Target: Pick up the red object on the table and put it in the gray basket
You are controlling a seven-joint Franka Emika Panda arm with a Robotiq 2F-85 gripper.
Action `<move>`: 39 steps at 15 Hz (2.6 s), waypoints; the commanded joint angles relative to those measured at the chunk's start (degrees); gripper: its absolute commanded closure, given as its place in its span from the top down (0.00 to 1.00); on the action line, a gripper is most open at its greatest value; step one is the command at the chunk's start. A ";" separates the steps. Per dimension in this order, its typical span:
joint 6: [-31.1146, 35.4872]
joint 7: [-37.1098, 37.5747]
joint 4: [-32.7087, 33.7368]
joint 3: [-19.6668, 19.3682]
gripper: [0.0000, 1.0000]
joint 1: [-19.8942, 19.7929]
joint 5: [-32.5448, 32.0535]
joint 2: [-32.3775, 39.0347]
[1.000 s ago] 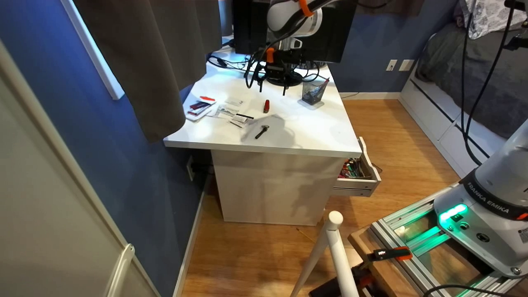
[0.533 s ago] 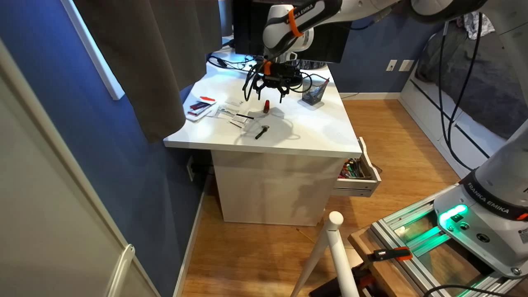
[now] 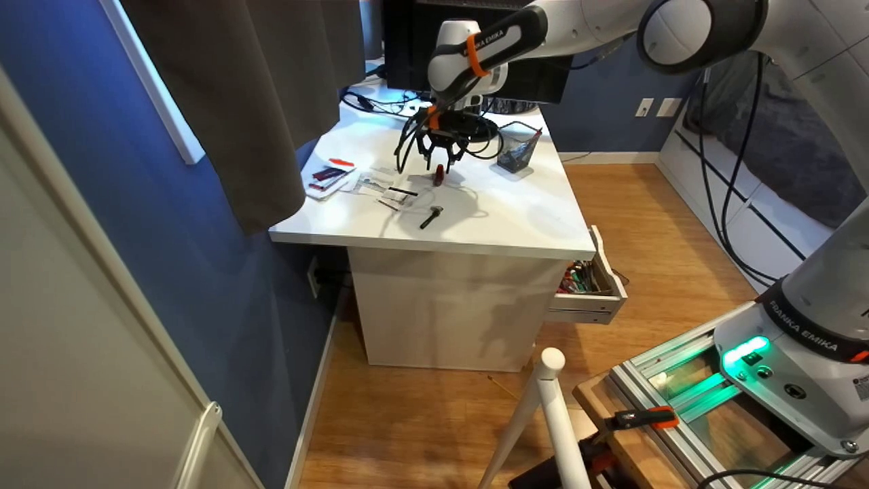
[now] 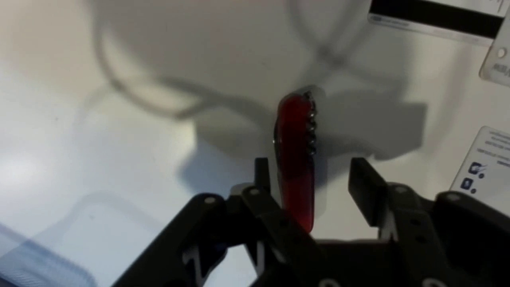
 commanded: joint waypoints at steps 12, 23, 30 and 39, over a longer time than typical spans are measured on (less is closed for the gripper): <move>-5.57 1.03 12.30 -1.49 0.23 0.90 -0.40 7.61; -5.24 10.38 -3.13 -4.20 0.07 -3.34 2.11 -7.67; 1.36 16.69 -17.91 -4.73 0.07 -6.72 1.98 -19.16; 5.86 26.61 -30.40 -6.95 0.07 -7.64 1.14 -27.87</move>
